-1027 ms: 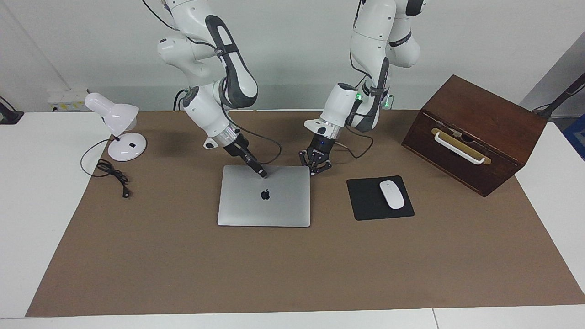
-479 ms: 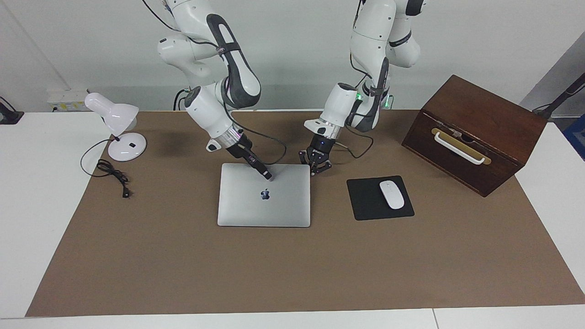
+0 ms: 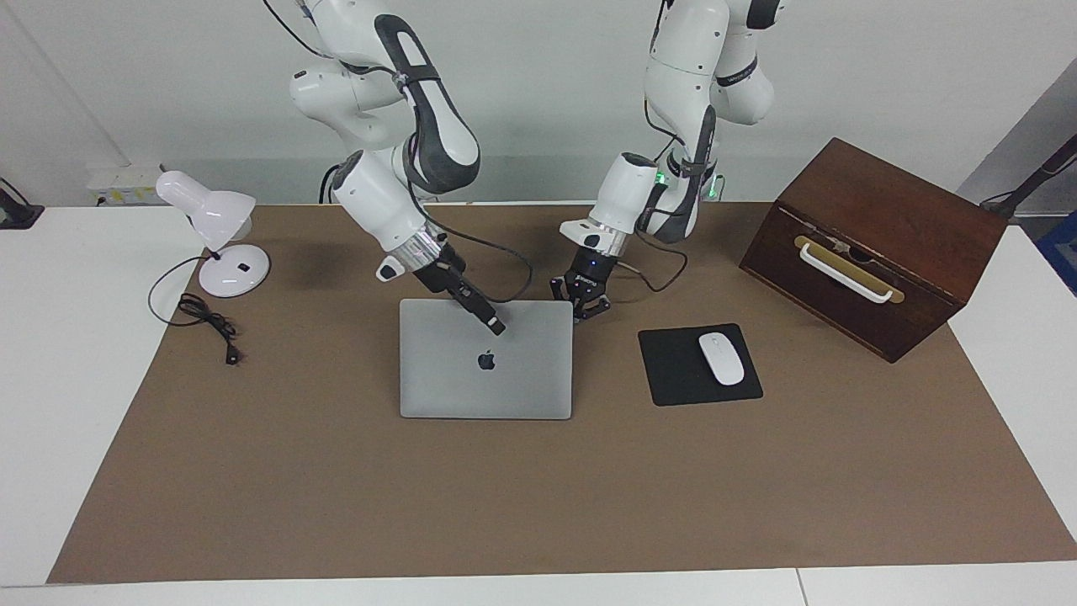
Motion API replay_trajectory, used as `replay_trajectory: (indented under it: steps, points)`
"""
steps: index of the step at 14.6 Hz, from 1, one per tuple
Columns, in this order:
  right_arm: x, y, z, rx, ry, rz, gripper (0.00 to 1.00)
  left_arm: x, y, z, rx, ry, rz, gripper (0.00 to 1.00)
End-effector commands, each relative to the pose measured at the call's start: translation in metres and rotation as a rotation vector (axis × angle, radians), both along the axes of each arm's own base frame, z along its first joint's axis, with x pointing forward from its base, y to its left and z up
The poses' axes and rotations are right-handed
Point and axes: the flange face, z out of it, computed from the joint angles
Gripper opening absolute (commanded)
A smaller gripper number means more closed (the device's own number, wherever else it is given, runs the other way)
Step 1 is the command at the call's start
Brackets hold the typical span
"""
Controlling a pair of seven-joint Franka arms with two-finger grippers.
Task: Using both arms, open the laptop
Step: 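Swing the lid upward and away with the right gripper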
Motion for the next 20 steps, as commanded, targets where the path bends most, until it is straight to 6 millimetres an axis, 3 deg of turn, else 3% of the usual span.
replay_trajectory:
  steps: [1, 6, 11, 20]
  points:
    - [0.032, -0.012, 0.01, -0.003, -0.077, -0.013, 0.81, -0.002, -0.005, -0.03, 0.037, 0.029, -0.017, 0.0]
    - [0.048, -0.014, 0.024, -0.012, -0.139, 0.009, 0.81, -0.002, -0.005, -0.03, 0.037, 0.029, -0.017, 0.0]
    - [0.07, -0.034, 0.038, -0.039, -0.224, 0.037, 0.81, -0.002, -0.005, -0.03, 0.037, 0.029, -0.017, 0.0]
    - [0.096, -0.035, 0.059, -0.046, -0.287, 0.043, 0.81, -0.002, -0.005, -0.03, 0.042, 0.025, -0.024, 0.0]
